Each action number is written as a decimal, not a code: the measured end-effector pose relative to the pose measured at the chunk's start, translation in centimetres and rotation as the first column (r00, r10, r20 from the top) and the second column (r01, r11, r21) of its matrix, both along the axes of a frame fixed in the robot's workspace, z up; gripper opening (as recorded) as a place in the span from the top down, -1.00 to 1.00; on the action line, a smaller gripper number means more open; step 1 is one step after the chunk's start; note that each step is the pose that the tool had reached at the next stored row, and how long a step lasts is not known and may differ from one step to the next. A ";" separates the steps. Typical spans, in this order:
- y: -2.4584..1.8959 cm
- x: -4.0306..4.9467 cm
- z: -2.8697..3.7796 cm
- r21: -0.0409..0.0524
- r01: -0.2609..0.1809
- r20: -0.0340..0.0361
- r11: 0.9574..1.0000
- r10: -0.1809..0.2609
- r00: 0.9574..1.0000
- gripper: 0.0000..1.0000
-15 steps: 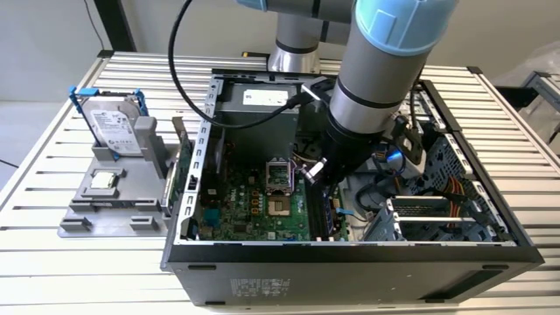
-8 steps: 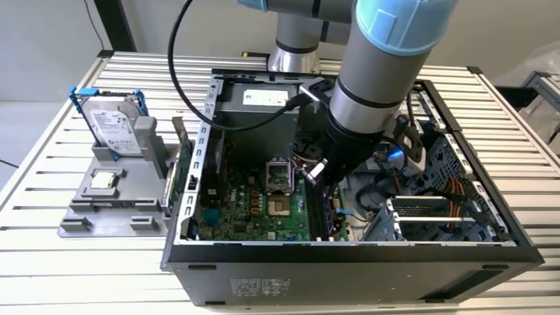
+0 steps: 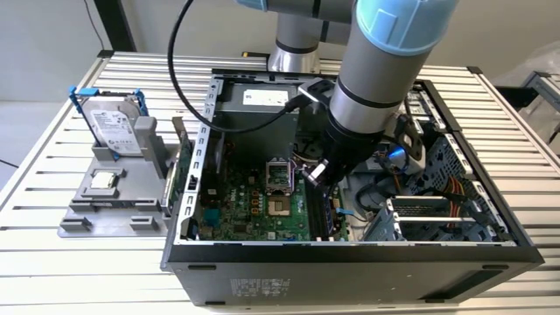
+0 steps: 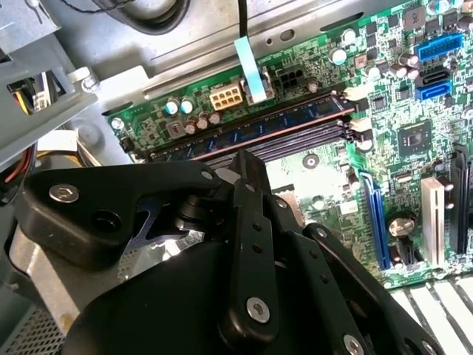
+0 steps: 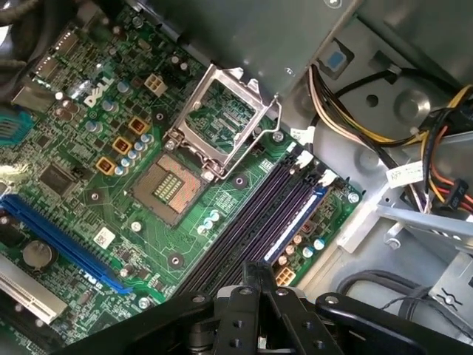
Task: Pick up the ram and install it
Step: 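Press down the ram until it locks into place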
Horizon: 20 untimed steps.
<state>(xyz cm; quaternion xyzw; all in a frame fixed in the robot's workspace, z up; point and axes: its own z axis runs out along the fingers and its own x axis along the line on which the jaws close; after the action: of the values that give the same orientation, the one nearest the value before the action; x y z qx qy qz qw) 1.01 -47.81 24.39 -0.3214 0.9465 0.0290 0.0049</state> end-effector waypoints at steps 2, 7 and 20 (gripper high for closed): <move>0.00 0.00 0.00 0.000 -0.011 0.000 1.000 0.011 1.000 1.00; 0.01 0.00 -0.01 0.000 -0.042 0.000 0.999 0.042 0.999 1.00; 0.12 0.00 -0.02 0.000 -0.125 0.000 0.992 0.125 0.992 1.00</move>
<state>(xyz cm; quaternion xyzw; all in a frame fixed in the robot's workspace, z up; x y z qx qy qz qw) 1.01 -47.69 24.37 -0.3801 0.9245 0.0293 0.0031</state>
